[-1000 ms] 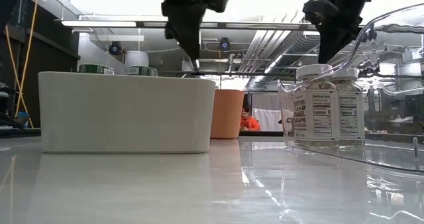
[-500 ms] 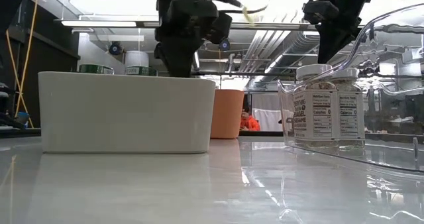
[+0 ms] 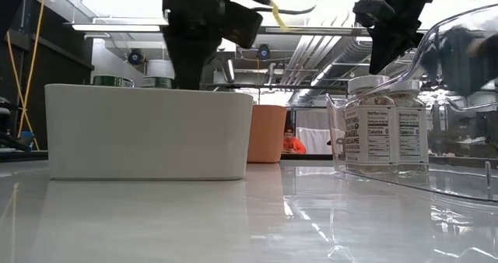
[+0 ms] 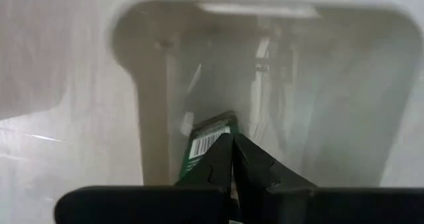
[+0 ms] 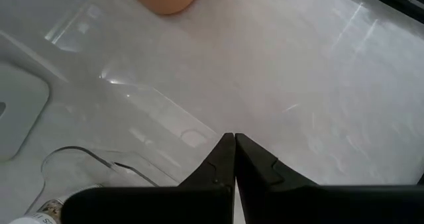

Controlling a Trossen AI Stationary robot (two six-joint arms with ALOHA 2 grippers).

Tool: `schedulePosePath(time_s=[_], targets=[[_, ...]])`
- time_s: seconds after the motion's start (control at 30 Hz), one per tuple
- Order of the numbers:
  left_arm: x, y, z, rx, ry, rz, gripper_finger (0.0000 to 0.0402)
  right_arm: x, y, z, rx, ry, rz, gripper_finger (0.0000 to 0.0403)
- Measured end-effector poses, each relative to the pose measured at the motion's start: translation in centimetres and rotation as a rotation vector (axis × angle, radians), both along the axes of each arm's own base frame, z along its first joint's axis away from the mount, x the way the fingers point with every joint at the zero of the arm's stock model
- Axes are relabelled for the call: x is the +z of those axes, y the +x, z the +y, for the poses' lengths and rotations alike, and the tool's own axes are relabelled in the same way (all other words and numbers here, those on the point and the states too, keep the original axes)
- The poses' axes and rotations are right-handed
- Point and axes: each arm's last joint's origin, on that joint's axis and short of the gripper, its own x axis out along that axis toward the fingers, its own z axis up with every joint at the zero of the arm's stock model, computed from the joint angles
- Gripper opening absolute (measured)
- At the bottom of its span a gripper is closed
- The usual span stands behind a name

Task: Sort spices by type
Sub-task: Adjust the green seasoning bottle in the gray bin

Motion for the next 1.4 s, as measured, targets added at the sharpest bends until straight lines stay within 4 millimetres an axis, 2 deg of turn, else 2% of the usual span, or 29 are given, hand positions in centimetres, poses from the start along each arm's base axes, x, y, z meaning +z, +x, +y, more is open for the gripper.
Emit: schedulePosePath(time_s=[0.27,0.4,0.6,0.77,0.83,1.0,1.1,1.23,1.4], targets=[[0.0,-0.9,-1.1,-0.290,0.003,0.090,0.0000,0.0,0.0,0.0,0.000,0.000,-0.002,0.0000],[0.5,-0.8,-0.4,-0.320,0.041,0.099,0.0000,0.0,0.0,0.0,0.000,-0.001,-0.003,0.0000],[2.9,-0.8,0.7,-0.338,0.039,0.082,0.0000,0.0,0.0,0.0,0.001,-0.001,-0.004,0.0000],[5.3,-2.4,-0.1,-0.536,-0.103,0.001,0.0000,0.0,0.0,0.0,0.001,-0.001,-0.004,0.0000],[5.7,-3.1,-0.7,-0.615,-0.142,-0.054,0.0000,0.0,0.0,0.0,0.002,-0.001,-0.004,0.0000],[5.0,-4.8,-1.6,-0.832,-0.164,-0.162,0.0000,0.0,0.0,0.0,0.017,-0.007,0.002,0.0000],[3.4,-5.6,-2.1,-0.949,-0.147,-0.169,0.0000,0.0,0.1,0.0,0.017,-0.008,0.002,0.0000],[0.6,-6.1,-2.6,-1.040,-0.056,-0.090,0.0000,0.0,0.1,0.0,0.018,-0.008,0.002,0.0000],[0.2,-5.8,-3.2,-1.102,0.092,-0.076,0.0000,0.0,0.1,0.0,0.018,-0.008,0.002,0.0000]])
